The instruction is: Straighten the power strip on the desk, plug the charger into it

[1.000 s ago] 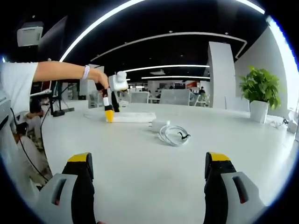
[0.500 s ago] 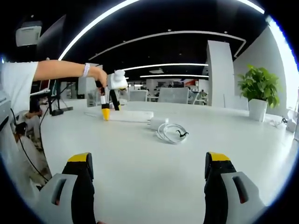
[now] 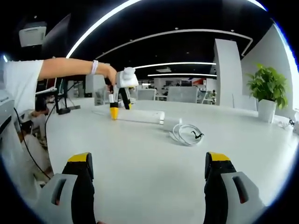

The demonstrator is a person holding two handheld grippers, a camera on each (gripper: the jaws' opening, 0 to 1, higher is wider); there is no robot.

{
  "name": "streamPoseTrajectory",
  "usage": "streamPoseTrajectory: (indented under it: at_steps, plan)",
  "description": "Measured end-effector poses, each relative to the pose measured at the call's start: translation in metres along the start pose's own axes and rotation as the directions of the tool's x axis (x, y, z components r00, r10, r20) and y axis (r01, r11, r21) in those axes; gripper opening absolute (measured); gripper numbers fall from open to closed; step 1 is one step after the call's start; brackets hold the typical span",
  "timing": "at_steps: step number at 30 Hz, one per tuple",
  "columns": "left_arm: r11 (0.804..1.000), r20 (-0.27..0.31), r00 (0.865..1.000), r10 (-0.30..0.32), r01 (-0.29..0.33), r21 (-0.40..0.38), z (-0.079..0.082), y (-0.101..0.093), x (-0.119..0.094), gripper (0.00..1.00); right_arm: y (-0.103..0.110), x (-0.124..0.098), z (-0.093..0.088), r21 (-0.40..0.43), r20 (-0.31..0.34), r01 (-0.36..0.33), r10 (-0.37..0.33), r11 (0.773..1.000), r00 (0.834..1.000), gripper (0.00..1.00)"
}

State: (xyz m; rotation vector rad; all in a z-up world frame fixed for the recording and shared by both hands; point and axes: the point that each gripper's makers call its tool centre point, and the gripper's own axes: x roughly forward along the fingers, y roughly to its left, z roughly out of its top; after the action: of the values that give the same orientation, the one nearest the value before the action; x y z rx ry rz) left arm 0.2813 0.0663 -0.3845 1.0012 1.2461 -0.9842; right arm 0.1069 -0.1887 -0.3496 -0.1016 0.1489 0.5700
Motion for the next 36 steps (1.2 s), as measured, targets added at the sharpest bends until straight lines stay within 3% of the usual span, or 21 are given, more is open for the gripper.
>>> streamPoseTrajectory:
  at_steps: [36]
  plan:
    - [0.987,-0.066,0.996,0.064,-0.054,0.149,0.0,0.016,-0.002,0.63,0.001,0.005,0.003,-0.003,-0.006,-0.004,0.004,1.0,1.0,0.99]
